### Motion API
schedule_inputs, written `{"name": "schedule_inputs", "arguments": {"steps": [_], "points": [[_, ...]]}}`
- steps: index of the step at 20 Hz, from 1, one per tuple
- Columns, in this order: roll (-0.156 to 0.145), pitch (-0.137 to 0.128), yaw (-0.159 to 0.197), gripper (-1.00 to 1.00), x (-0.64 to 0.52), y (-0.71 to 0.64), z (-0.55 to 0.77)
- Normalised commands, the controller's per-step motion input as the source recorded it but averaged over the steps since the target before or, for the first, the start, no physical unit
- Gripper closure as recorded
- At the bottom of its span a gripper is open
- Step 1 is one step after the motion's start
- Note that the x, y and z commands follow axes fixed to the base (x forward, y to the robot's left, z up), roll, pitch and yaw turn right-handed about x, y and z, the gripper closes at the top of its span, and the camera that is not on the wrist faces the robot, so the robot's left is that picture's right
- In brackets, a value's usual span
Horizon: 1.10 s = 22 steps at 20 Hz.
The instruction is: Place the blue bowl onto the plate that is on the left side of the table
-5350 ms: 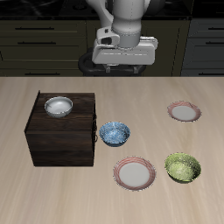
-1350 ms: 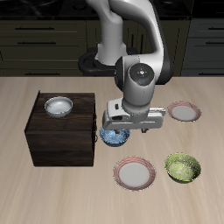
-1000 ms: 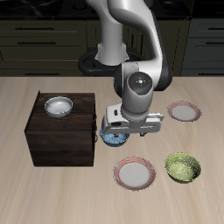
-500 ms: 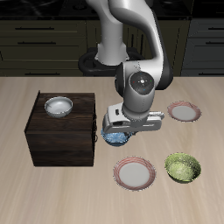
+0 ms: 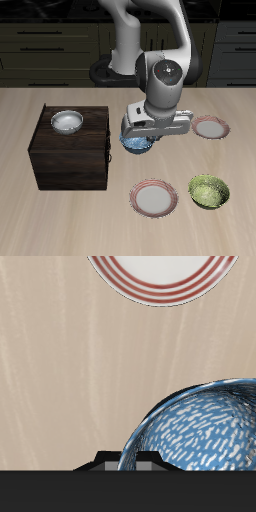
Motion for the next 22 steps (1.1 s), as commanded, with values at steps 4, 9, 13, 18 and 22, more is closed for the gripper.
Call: {"name": "schedule_inputs", "arguments": {"steps": [4,9,13,18,22], "points": [[0.021,-0.037,0.003,1.00,-0.18,0.08,0.29],[0.037,-0.044,-0.011,1.00,-0.23,0.07,0.29],[0.026,-0.035,-0.004,1.00,-0.22,0.11,0.26],[0.056,-0.050,-0.003,1.00,-0.38,0.20,0.27],[0.019,-0.027,0.011,1.00,-0.20,0.09,0.11]]}}
